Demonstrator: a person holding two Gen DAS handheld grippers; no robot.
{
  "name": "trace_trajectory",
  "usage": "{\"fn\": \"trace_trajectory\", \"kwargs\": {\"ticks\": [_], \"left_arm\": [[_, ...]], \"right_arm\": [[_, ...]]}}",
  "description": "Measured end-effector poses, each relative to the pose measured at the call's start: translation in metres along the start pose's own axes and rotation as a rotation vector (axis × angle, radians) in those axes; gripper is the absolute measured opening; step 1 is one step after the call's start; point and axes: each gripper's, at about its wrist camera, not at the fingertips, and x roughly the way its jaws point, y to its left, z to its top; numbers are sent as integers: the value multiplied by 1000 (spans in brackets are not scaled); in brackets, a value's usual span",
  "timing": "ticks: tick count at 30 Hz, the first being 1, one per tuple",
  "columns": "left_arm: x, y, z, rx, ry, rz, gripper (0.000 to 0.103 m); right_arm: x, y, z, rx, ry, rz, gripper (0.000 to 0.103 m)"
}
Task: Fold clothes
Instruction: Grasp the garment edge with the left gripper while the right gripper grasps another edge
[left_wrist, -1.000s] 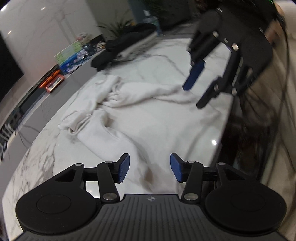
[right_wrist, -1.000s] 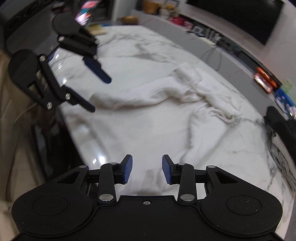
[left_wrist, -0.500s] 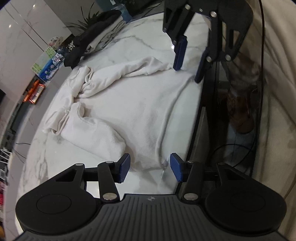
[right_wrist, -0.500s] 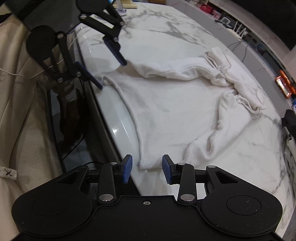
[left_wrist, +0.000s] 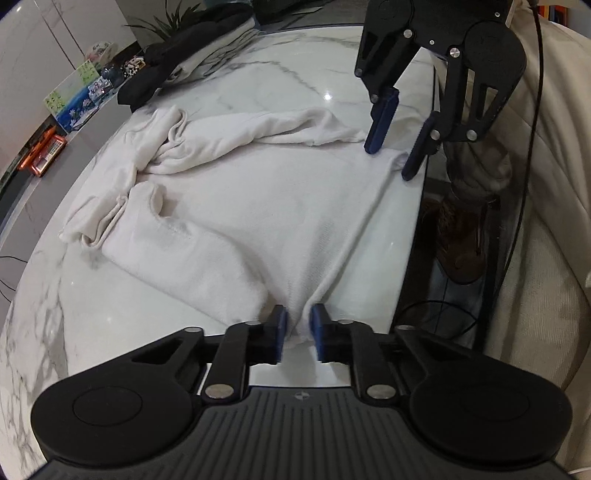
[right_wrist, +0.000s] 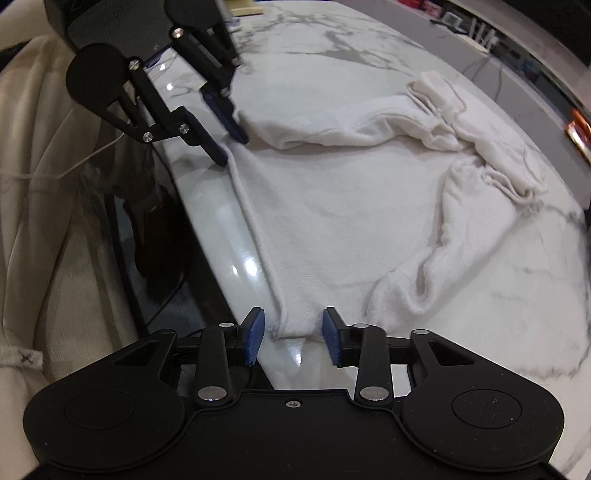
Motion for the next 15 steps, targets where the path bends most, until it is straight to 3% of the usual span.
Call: {"fn": "trace_trajectory", "kwargs": {"ticks": [1,6,15], "left_arm": [[0,0,1,-11,2,1,10],[-9,1,1,-76,-20,-14,8],[-56,-11,6,-68,-70,-81,7]], "right_arm": [[1,1,0,1,-1,-27,8],[-3,12,-5,-28,-15,-118,7],[-44,24,-7,-17,-19,-97,6]]}}
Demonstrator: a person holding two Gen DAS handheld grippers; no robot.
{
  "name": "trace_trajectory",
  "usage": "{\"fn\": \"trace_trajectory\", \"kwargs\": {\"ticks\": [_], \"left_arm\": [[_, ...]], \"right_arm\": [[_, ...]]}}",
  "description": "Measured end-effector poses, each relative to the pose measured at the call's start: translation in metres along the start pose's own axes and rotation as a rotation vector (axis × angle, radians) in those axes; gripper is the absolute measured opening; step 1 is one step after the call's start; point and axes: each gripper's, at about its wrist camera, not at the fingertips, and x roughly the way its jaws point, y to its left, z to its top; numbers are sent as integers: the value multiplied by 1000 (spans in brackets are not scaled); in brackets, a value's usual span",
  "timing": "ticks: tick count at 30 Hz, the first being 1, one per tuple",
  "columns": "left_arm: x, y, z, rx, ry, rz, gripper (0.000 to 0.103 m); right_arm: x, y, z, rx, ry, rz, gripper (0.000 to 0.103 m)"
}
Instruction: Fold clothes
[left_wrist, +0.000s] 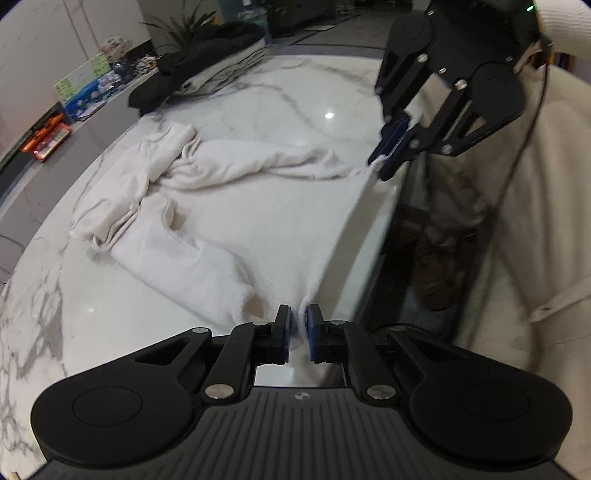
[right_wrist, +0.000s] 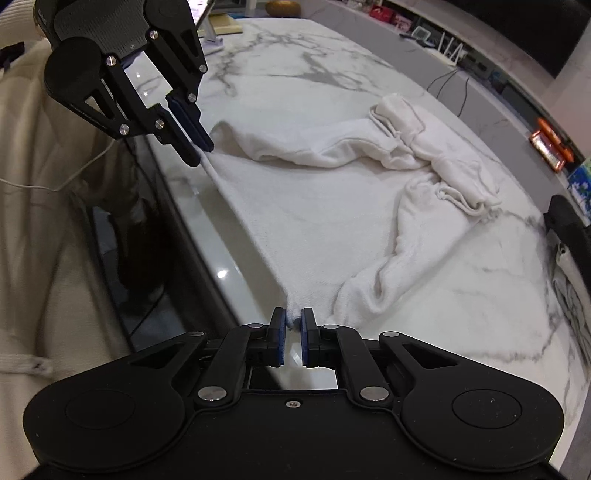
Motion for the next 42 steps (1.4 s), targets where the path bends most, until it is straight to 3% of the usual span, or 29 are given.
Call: {"fn": "trace_trajectory", "kwargs": {"ticks": [4,9,14,18,21,24,29,34,39,42], "left_arm": [[-20,-5,7,21,-13,-19,7],[-47,26,27,-55,-76,25,7],[-60,70,57,-114,-138,140,7],[-54,112,89,-156,-162,290,4],[-35,144,108,-193,-147,372,2],[-7,171,115,-234,-112,395,2],[36,209,115,-265,-71,393,2],[77,249,102,-358,-61,360,2],[107,260,90,-354,-65,354,2],[120,260,81,-349,-70,364,2]], "right_arm": [[-27,3,7,-12,-24,-26,6],[-59,-20,30,-11,-108,-140,6],[-69,-62,65,-4,-179,-254,6],[-61,-99,95,-5,-212,-313,6],[-46,-128,114,-3,-217,-325,6],[-25,-156,130,15,-220,-317,6],[27,-197,146,53,-190,-282,6],[79,-230,151,103,-157,-235,6],[125,-248,139,150,-112,-179,6],[136,-246,130,188,-128,-168,6]]}}
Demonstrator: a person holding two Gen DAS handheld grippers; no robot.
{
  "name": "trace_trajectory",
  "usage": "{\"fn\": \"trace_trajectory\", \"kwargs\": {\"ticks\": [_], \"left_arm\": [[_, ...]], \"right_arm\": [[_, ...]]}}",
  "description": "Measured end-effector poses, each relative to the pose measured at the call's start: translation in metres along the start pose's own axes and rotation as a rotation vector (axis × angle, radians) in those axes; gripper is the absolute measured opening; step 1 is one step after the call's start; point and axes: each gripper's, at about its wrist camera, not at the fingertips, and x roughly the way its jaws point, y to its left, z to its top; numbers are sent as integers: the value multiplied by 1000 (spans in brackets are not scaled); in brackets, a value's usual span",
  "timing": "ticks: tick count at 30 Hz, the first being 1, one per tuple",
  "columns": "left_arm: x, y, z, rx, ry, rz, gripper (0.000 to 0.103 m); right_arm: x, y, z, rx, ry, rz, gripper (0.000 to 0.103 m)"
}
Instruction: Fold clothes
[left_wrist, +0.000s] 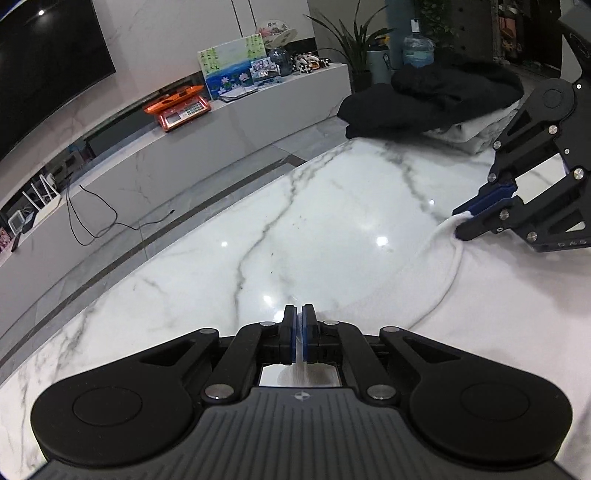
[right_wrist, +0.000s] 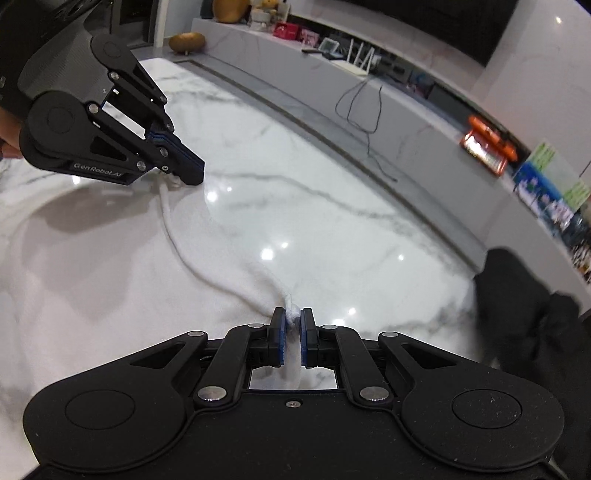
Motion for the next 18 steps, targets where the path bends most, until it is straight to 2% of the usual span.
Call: {"fn": "trace_trajectory", "kwargs": {"ticks": [4,6,7,9,10,11,14,18], "left_arm": [[7,0,-6,-28,-7,2,3],[4,2,-6,-42,-15,16,7],[2,3,-4,-55,-18,21,10],[-6,8,-2,-97,-23,33,25],[-11,11,-1,-117,-30,43,29],[-18,14,0,-140,-43,54,34],[-57,16,-1,-219,-115,95,39],[-100,-8,-16,-296,-194,60,41]], "right_arm": [[2,3,-11,50,-22,6,9],[-1,1,-13,86,-28,7,11],[-2,0,-13,104,-29,4,14],[-10,-5,-13,173,-49,-21,15],[-16,-8,-13,209,-65,-40,16],[-23,-11,-14,239,-83,-64,18],[-46,-12,-17,321,-137,-113,28],[-84,18,-32,425,-226,-97,38]]}}
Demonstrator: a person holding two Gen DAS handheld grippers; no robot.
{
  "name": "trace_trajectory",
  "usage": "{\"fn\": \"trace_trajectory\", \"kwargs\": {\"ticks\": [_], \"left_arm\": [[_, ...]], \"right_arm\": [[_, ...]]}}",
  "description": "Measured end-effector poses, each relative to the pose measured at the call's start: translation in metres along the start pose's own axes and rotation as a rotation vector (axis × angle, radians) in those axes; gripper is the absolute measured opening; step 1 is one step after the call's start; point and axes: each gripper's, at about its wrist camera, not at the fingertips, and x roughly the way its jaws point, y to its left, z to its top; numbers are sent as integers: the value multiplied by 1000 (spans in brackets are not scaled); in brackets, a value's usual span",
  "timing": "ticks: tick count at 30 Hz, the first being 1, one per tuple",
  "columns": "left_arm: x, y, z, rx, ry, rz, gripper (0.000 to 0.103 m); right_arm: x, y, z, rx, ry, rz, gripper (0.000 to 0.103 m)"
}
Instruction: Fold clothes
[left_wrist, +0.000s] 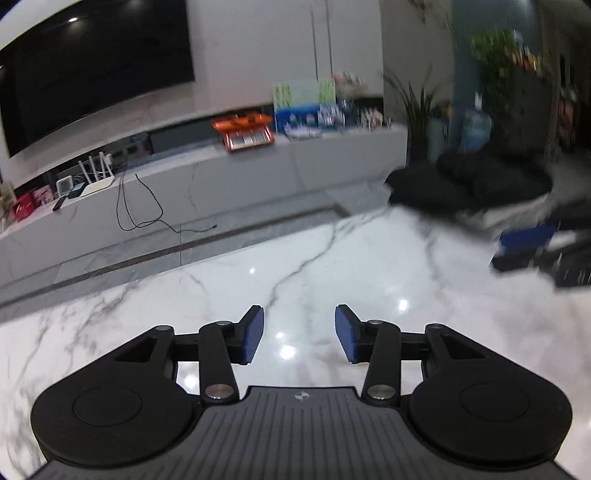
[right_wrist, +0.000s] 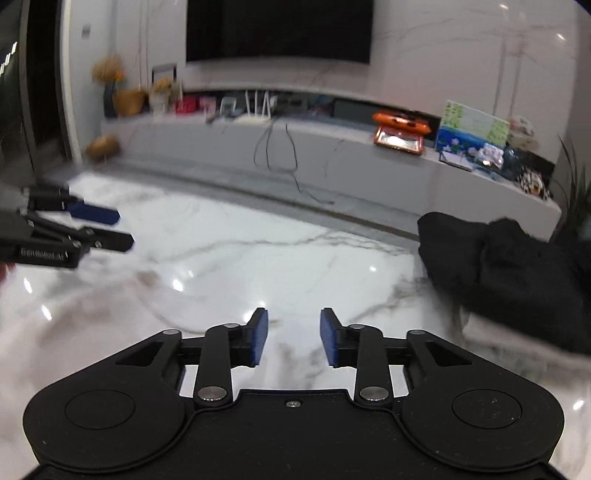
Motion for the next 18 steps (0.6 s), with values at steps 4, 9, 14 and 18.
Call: {"fn": "trace_trajectory", "kwargs": {"ticks": [4,9,14,18], "left_arm": [[-26,-27,-31,-40,-57,-37,41],[-10,-38,-50,-47,-5,-44,35],[8,-24,-60,-106,40,-16,35],[18,-18,-67,-140,69,11,35]], "right_arm": [[-12,33,-26,41,-35,3,42],[0,58,-46,58,-24,-39,42],[18,55,-58,60,-15,-52,42],[34,49,-63,84,-15,-34,43]]}}
